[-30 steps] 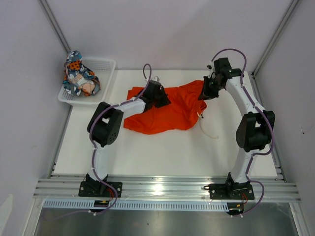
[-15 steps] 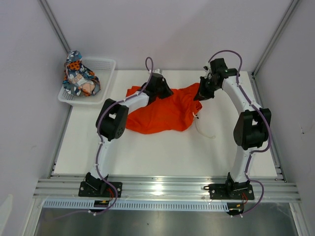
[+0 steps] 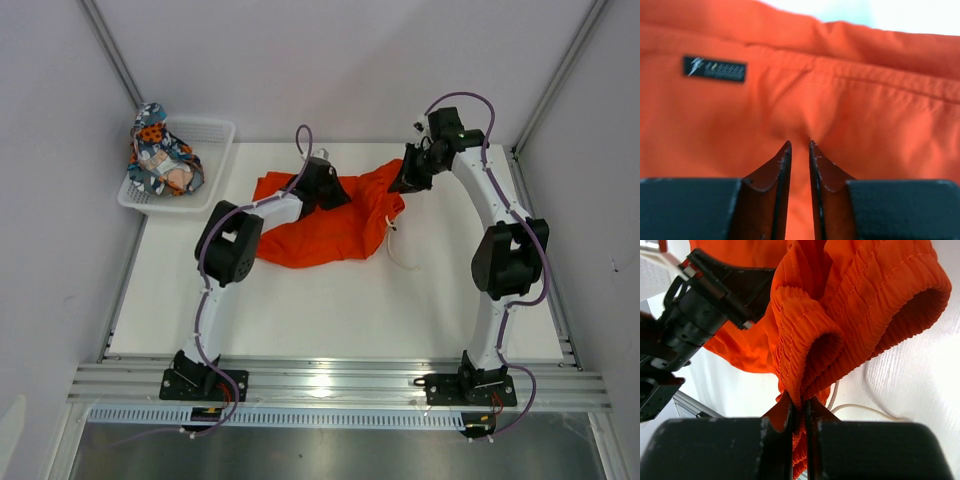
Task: Fold and stack the shorts
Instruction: Fold the shorts
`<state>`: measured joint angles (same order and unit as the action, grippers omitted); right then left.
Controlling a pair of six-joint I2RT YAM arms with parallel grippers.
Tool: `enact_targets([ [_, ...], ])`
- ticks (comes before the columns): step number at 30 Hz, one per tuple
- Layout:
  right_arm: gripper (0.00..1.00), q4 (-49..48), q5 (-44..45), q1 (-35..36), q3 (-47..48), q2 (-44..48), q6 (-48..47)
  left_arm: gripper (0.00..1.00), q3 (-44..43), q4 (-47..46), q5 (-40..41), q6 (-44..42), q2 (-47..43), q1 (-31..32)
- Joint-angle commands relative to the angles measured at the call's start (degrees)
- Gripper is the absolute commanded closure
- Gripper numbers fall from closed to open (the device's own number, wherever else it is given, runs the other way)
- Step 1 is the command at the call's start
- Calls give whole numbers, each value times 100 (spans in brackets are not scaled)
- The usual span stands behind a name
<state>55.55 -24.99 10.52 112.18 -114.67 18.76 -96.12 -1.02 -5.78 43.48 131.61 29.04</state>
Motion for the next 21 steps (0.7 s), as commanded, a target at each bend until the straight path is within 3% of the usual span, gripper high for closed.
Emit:
enact_targets([
  [1,100,96,-216,-173,173,-20,-22,75,119,74,-29,-138,-907,-213],
  [7,100,245,-542,-305,339,-55,49,63,1145,567,243,-428,-2041,-828],
  [11,100,351,-498,-305,506,-108,-4,63,1929,761,411,-543,-2613,-1163],
  [21,100,712,-129,-191,753,-310,-224,61,2519,1138,543,-657,-2571,-1647],
])
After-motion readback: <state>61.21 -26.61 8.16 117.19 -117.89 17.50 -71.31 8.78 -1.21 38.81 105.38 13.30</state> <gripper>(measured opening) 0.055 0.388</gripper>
